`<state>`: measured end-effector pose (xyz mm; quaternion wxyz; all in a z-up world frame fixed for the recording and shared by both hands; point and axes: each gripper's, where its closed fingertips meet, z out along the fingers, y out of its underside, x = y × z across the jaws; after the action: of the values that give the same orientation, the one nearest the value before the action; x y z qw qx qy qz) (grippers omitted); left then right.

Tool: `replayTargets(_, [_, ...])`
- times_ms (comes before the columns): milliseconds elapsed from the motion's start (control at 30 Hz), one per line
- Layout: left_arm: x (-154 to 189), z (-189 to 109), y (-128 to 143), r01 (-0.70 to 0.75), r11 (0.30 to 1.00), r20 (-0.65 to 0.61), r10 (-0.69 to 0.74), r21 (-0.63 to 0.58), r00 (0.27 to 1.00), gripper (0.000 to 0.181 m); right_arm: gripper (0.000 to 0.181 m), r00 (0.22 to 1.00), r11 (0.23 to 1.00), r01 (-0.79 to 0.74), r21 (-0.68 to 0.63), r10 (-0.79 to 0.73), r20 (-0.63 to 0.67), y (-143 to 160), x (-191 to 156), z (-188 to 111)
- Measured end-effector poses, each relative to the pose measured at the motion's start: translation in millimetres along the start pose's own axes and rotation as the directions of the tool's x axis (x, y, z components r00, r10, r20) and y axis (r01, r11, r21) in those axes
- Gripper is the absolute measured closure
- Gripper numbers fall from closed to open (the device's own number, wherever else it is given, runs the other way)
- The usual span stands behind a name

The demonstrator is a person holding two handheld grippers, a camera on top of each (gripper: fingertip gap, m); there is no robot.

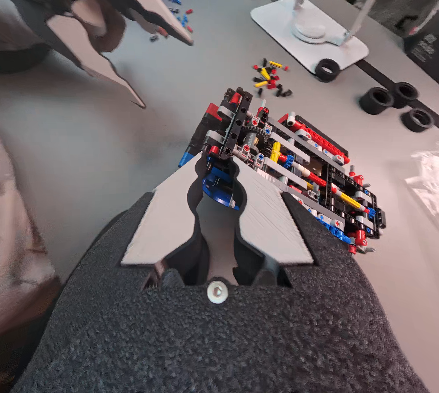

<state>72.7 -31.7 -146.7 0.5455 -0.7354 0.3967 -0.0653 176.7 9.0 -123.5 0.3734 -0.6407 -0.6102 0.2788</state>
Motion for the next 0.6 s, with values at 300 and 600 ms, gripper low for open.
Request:
replayTargets(300, [12.1, 9.1, 8.5, -0.432, 0.899, 0.105, 0.438, -0.077, 0.893, 0.100, 0.164, 0.954, 0.999, 0.052, 0.013, -0.053, 0.296, -52.8, -89.2, 34.3])
replayTargets(600, [-7.5, -22.0, -4.6, 0.085, 0.990, -0.003, -0.085, 0.110, 0.996, 0.110, 0.129, 0.981, 0.943, 0.056, 0.328, -0.112, 0.155, -123.8, -55.7, 13.0])
